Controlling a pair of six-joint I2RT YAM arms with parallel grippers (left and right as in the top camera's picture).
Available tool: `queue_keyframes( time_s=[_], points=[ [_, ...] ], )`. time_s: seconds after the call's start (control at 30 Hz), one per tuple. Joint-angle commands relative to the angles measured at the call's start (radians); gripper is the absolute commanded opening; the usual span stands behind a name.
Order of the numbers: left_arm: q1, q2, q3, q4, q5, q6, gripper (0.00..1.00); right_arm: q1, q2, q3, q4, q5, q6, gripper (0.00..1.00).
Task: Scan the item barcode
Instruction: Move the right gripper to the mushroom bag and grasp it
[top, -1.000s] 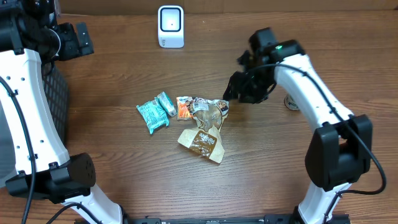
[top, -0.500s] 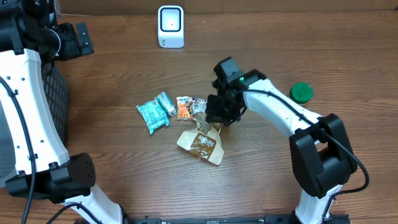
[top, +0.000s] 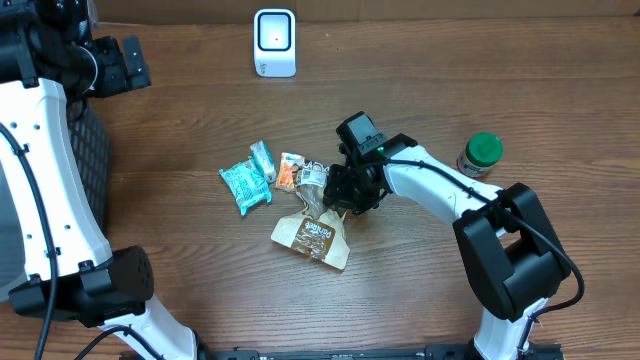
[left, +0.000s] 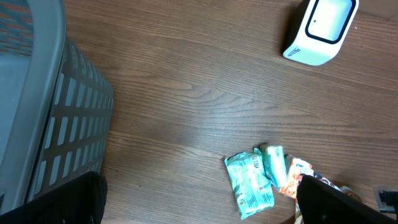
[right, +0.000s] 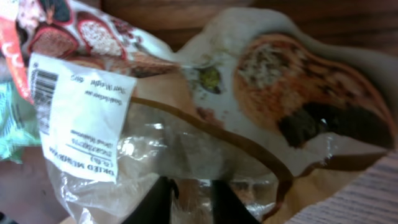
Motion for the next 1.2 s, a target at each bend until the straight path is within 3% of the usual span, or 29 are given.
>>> queue_keyframes(
  time_s=[0.0,0.3,0.47,0.6,0.77,0.93,1.17],
  points=[
    [-0.001,-0.013,0.008,0.001,0.011,0.015,0.99,-0.042,0.045,0.004,0.001,0.078,-0.061,0.28],
    [-0.001,-0.013,0.008,0.001,0.011,0.015,1.00,-0.185,0.045,0.163,-0.015,0.066,-0.357,0.33],
    [-0.001,-0.013,0.008,0.001,0.011,0.015,1.00,-0.209,0.044,0.336,-0.177,0.048,-0.451,0.33],
    [-0.001,-0.013,0.008,0.001,0.011,0.015,1.00,-0.194,0.043,0.459,-0.343,-0.021,-0.421,0.33],
    [-0.001,-0.013,0.008,0.001,0.011,0.015,1.00,-0.130,0.049,0.449,-0.452,-0.054,-0.264,0.23],
    [-0.001,-0.013,0.008,0.001,0.011,0.015,1.00,-0.048,0.051,0.370,-0.444,-0.015,-0.162,0.13],
    [-0.001,-0.013,0.008,0.001,0.011,0.015,1.00,0.021,0.053,0.242,-0.362,0.142,-0.050,0.08]
  ],
)
